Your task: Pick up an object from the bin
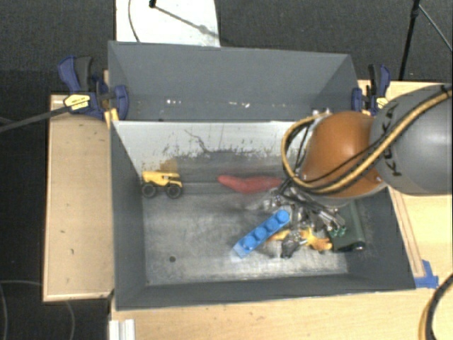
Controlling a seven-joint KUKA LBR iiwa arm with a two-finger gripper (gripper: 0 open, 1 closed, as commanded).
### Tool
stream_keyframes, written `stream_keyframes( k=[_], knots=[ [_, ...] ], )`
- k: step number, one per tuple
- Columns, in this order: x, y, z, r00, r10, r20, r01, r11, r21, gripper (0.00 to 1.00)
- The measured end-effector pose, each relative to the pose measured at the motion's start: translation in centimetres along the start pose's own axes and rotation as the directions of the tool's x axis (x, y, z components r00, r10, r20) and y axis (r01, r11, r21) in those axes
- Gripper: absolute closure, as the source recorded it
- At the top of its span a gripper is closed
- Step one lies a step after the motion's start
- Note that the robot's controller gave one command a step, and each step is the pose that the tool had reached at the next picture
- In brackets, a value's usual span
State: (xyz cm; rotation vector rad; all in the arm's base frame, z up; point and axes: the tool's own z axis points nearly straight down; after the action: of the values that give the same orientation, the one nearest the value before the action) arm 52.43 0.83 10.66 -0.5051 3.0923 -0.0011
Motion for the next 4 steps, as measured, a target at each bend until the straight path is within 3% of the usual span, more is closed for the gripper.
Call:
stream_keyframes(
  k=[1, 3, 4],
  knots=[
    [1.0, -1.1, 3.1, 0.987, -0.161, 0.010, 0.161, 0.987, 0.000, 1.00],
    [1.0, -1.1, 3.1, 0.985, -0.170, 0.010, 0.170, 0.985, 0.000, 1.00],
    [0.9, -2.3, -7.8, 0.986, -0.164, -0.006, 0.164, 0.986, -0.004, 1.00]
  ],
)
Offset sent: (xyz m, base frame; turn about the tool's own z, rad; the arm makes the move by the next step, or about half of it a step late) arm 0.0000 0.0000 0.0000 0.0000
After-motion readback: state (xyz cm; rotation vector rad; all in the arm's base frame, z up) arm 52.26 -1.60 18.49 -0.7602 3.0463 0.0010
